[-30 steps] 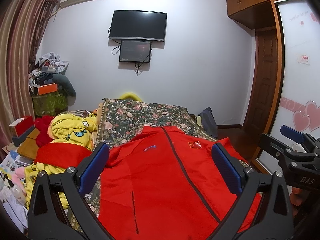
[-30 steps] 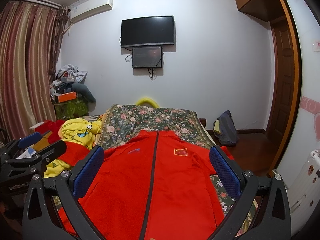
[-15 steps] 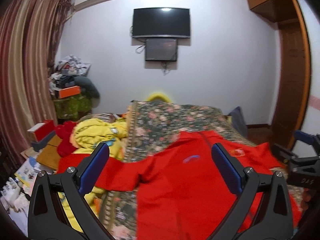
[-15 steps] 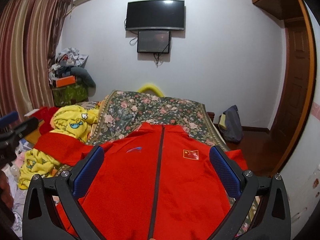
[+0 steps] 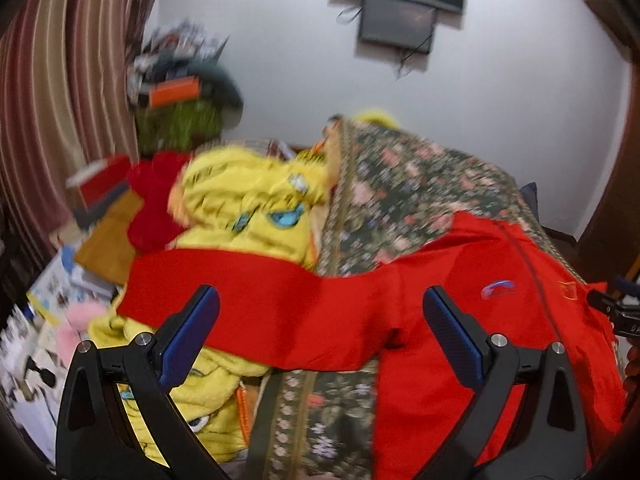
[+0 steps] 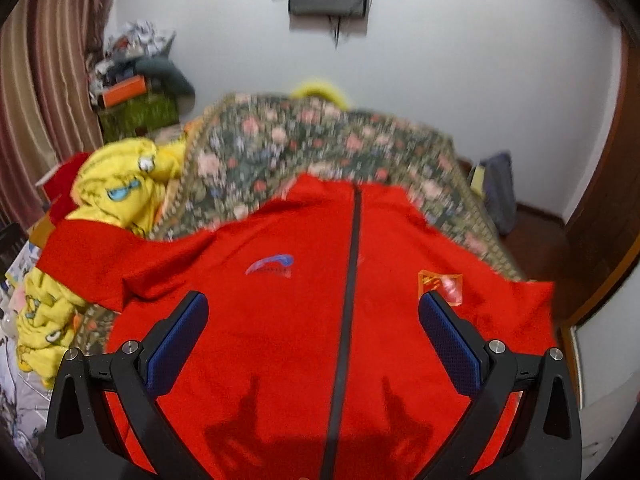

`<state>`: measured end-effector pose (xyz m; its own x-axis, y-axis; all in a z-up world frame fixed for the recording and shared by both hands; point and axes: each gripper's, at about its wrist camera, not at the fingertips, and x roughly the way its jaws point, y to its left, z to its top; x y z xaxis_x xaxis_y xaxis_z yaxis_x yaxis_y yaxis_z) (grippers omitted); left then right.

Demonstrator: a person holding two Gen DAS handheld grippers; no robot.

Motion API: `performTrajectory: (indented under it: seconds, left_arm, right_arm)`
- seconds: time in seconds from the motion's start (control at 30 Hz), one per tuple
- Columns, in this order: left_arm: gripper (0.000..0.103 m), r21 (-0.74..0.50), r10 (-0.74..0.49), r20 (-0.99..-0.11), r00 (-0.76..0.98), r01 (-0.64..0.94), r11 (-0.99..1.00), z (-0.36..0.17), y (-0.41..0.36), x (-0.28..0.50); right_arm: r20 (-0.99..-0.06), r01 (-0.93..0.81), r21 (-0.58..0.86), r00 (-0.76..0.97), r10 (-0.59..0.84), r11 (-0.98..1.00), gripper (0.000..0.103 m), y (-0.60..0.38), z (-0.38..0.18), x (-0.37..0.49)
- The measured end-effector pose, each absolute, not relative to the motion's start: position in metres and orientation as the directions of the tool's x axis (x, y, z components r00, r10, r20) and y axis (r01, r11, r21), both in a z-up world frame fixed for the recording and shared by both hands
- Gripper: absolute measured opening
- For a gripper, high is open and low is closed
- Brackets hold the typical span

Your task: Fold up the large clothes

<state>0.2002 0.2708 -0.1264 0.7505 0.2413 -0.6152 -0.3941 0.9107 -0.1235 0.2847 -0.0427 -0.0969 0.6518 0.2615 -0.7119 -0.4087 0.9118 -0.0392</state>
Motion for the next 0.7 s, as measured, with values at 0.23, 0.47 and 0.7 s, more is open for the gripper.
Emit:
performTrajectory:
  seconds: [0.23, 0.47, 0.7]
  left_arm:
    - [0.095, -0.269, 0.137, -0.731, 0.668, -0.468, 0.842, -0.182, 0.357, 0.212]
    - [0.078, -0.421, 0.009, -0.795, 0.606, -0.562, 0.712, -0.235, 0.414, 0.205]
    - [0.072, -0.510, -0.078, -0.790, 0.609, -0.581, 0.634, -0.263, 0.432, 0.200]
  right_arm:
    - [-0.803, -0.377, -0.132, 0.583, 0.125, 0.917, 0.103, -0.022, -0.138, 0.323]
    - [-0.879, -0.377, -0.084, 0.464, 0.110, 0.922, 0.103, -0.028, -0.175, 0.343]
    - [-0.903, -0.383, -0.087, 0.420, 0.090, 0.920, 0.103, -0.031, -0.198, 0.348]
